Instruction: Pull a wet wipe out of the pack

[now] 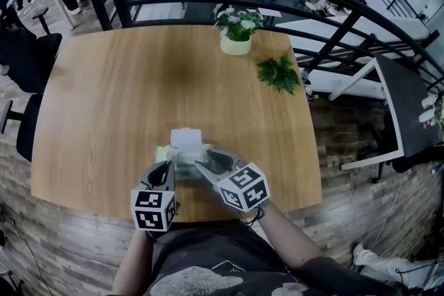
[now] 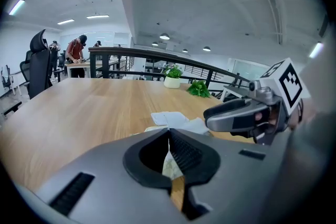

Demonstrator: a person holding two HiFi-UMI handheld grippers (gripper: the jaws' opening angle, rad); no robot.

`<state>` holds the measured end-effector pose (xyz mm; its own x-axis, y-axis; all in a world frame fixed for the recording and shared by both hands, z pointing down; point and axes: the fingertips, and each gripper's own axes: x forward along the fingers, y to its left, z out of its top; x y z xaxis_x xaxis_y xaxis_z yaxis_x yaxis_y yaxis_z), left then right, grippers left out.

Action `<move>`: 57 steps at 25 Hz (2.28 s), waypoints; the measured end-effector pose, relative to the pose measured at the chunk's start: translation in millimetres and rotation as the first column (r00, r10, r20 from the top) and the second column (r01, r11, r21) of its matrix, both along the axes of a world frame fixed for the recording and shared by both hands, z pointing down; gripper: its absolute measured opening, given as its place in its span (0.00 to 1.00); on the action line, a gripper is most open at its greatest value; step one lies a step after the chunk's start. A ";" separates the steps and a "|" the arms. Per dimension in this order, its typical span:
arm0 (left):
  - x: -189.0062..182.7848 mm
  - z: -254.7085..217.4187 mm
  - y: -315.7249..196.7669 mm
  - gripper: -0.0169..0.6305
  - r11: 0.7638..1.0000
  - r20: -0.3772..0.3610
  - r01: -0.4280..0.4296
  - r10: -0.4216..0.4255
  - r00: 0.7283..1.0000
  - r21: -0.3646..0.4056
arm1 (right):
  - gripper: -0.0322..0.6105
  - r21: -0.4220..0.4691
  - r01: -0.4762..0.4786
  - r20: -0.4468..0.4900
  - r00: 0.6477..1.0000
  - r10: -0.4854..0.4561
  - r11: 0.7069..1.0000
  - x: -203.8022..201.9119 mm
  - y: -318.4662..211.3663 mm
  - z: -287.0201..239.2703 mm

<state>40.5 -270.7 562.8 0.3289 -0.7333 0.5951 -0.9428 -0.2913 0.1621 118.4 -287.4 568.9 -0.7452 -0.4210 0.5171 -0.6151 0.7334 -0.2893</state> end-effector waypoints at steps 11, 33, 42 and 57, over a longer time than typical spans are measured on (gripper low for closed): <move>-1.2 4.9 -2.7 0.05 1.000 0.006 -0.011 0.011 1.000 -0.011 | 0.36 -0.007 0.116 -0.155 0.981 -0.116 0.993 -8.6 1.9 27.4; -4.0 6.7 -5.0 0.05 0.998 -0.003 -0.047 0.047 0.999 -0.030 | 0.10 0.029 0.050 -0.171 0.984 -0.044 0.998 10.9 -4.8 19.1; -0.6 5.3 -3.9 0.05 0.998 0.007 -0.054 0.054 0.999 -0.026 | 0.10 0.059 -0.056 -0.188 0.980 0.066 0.997 53.2 -14.2 10.6; 26.2 -8.4 15.0 0.05 0.992 -0.008 -0.124 0.124 0.992 0.002 | 0.10 0.150 -0.181 -0.121 0.972 0.200 0.972 89.1 -15.5 -35.7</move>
